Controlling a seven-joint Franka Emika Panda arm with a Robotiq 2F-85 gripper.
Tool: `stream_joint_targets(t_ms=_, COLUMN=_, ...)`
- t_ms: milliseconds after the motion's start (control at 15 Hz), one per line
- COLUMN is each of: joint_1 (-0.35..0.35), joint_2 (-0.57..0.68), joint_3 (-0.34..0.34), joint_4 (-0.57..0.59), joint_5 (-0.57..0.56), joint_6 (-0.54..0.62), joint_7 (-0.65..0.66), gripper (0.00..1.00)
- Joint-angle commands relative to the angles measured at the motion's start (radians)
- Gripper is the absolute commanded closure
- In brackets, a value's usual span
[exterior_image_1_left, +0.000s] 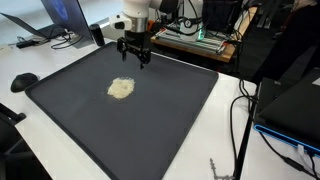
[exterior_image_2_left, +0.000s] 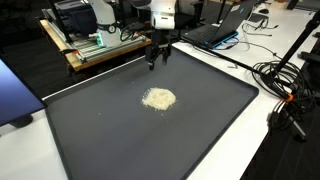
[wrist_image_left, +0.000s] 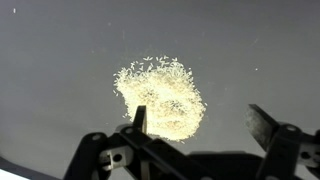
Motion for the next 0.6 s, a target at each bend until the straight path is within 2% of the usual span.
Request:
stream_joint_targets(t_ms=0, joint_1=0.052, joint_2=0.087, joint_3=0.014, joint_4=0.122, joint_5=-0.082, joint_6=-0.149, joint_7=0.089, gripper=0.00)
stream_joint_targets(t_ms=200, joint_1=0.068, joint_2=0.154, joint_3=0.038, joint_4=0.211, joint_5=-0.075, joint_6=-0.251, joint_7=0.069, gripper=0.00)
stream_joint_targets(t_ms=267, joint_1=0.056, joint_2=0.176, joint_3=0.059, joint_4=0.240, joint_5=-0.036, joint_6=-0.268, joint_7=0.020, gripper=0.00)
stream_joint_targets(t_ms=533, joint_1=0.049, joint_2=0.253, joint_3=0.071, joint_4=0.366, joint_5=-0.025, joint_6=-0.344, joint_7=-0.019, gripper=0.00)
